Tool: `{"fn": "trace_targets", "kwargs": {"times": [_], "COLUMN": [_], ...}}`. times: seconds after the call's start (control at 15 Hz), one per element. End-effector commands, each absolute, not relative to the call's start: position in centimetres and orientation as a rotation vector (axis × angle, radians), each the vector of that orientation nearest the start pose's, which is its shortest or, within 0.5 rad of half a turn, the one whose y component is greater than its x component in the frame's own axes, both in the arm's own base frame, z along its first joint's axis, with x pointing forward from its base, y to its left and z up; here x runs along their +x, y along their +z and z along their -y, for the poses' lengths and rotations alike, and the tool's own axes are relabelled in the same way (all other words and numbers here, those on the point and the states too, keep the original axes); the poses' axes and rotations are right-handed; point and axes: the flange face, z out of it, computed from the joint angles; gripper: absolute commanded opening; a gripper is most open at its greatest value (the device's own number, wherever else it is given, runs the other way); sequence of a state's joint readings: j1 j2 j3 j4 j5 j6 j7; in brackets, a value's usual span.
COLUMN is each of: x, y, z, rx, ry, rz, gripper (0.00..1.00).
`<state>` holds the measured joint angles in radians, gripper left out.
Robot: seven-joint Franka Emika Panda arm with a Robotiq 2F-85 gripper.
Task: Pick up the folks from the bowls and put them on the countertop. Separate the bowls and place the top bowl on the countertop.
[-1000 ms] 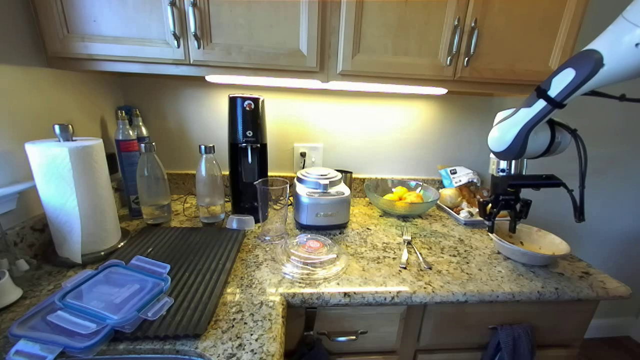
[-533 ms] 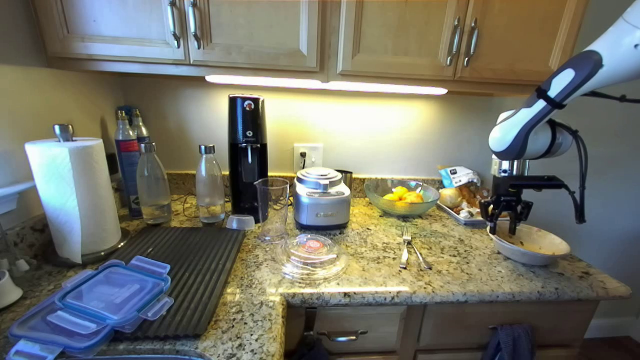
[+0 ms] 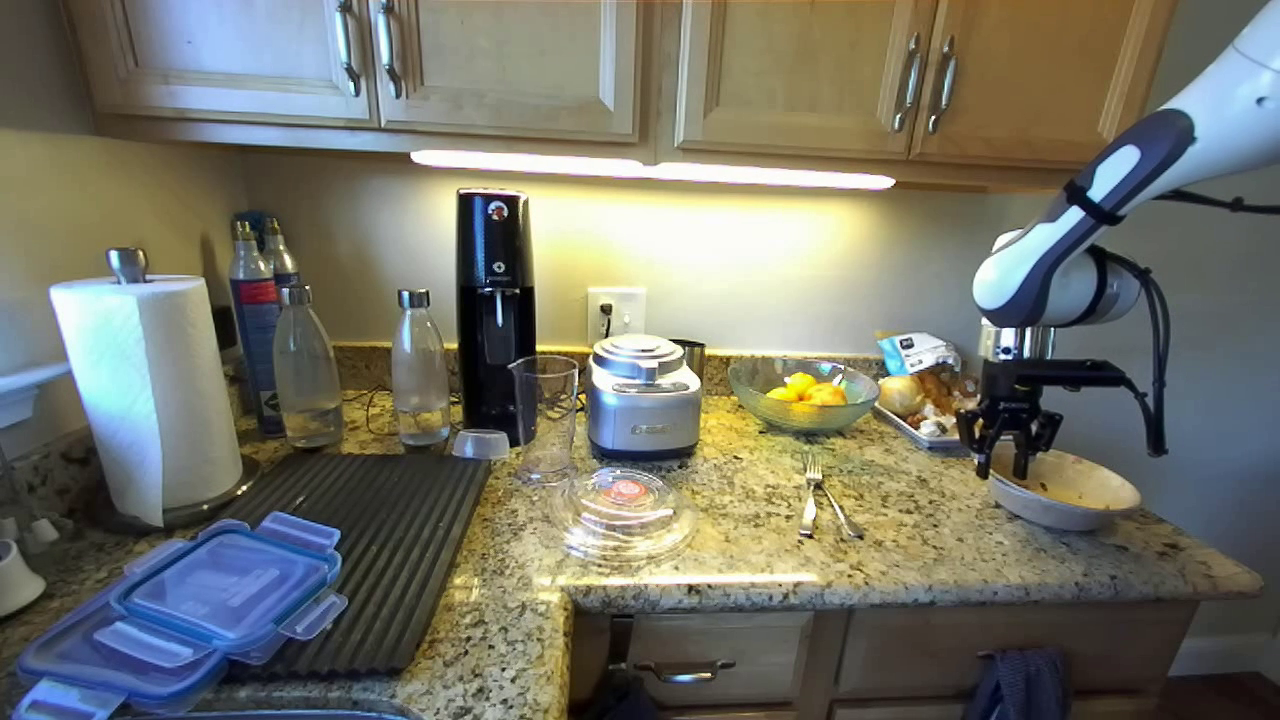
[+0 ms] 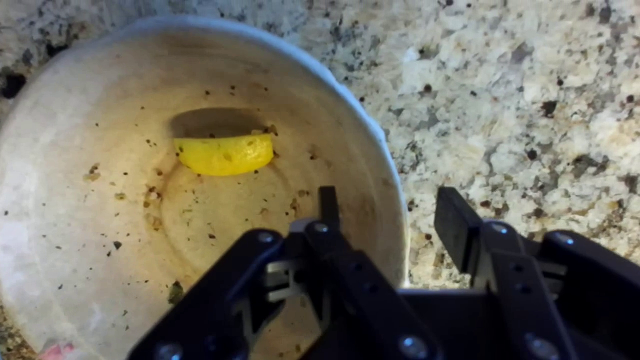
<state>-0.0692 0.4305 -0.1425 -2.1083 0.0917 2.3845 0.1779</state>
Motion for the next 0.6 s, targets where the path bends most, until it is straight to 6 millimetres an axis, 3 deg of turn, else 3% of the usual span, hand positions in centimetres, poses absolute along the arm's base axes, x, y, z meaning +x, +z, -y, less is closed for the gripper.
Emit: {"fn": "trace_targets", "kwargs": {"times": [0.0, 0.07, 0.33, 0.53], "x": [54.69, 54.70, 54.76, 54.74], "y": [20.20, 20.29, 20.50, 20.52], "z": [12.40, 12.46, 12.46, 12.33], "rx": [-3.026, -3.028, -3.032, -3.035], "ry": [0.256, 0.254, 0.247, 0.248], "rz": [-0.696, -0.697, -0.694, -0.688], "gripper": [0.25, 0.17, 0.08, 0.09]}}
